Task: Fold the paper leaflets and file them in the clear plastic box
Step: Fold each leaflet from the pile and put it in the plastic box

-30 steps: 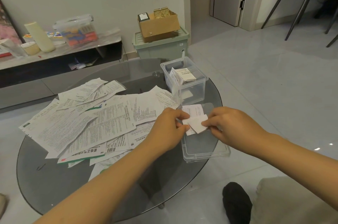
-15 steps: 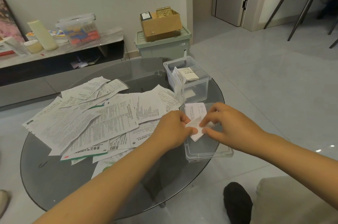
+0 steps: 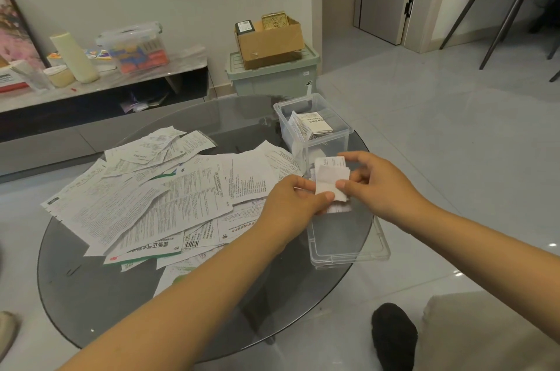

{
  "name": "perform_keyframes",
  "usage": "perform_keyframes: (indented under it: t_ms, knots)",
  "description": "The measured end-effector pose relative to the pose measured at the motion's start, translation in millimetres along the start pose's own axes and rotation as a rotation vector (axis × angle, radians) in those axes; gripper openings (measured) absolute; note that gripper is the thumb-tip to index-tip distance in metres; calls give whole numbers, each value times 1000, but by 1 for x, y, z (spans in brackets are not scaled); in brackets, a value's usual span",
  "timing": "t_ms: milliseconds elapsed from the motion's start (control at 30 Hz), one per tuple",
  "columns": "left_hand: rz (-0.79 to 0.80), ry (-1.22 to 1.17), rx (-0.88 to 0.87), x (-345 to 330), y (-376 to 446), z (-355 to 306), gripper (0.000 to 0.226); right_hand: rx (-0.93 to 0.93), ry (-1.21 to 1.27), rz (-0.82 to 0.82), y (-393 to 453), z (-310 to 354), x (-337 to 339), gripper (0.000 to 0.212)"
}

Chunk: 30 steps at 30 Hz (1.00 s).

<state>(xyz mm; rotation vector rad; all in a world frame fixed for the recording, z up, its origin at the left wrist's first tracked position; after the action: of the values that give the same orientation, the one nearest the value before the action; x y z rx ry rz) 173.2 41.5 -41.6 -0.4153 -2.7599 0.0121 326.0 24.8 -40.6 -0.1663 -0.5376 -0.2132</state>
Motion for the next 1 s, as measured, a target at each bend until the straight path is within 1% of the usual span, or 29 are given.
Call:
perform_keyframes:
  t_ms: [33, 100, 167, 233, 333, 400, 467, 533, 600, 667, 767, 900, 1000]
  knots:
    - [-29, 104, -67, 1, 0, 1, 27, 23, -59, -18, 3, -1, -1, 49]
    - [-67, 305, -257, 2, -2, 3, 26, 48, -149, -21, 6, -2, -5, 54]
    - [-24, 484, -460, 2, -3, 5, 22, 65, -213, -12, 7, -3, -8, 57]
    - [62, 639, -585, 2, -2, 10, 17, 95, -282, -3, 8, -3, -10, 60]
    - [112, 696, -610, 2, 0, 14, 17, 140, -430, -19, 8, -3, -12, 65]
    - [127, 696, -615, 3, 2, 14, 18, 148, -476, -35, 6, -4, -13, 65]
    - [135, 702, -631, 3, 2, 13, 19, 190, -459, -54, 2, -6, -12, 61]
    - [133, 708, -642, 2, 1, 12, 19, 251, -493, -59, 0, -7, -10, 52]
    - [126, 710, -651, 2, -1, 12, 17, 280, -575, -14, -1, -7, -8, 48]
    - [118, 716, -657, 2, -1, 12, 17, 276, -631, 39, 0, -6, -5, 49]
    - [102, 707, -662, 2, -2, 14, 17, 292, -701, 67, 2, -4, 0, 51]
    - [90, 701, -654, 1, -3, 16, 17, 315, -718, 72, 6, -2, 2, 46]
    - [85, 704, -656, 1, -2, 16, 17, 261, -627, 110, 9, -5, 1, 38]
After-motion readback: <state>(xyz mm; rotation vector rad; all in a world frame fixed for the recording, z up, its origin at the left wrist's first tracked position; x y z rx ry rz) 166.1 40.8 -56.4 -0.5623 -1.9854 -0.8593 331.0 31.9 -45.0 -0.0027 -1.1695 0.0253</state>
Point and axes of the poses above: each hand's wrist, its own y-axis towards the middle knuckle, its own x-axis out of the back of the hand, z = x × y, the point moved 1 cm from there along y, towards the middle knuckle, and after that the axes turned 10 degrees about -x, right-handed, at the moved point
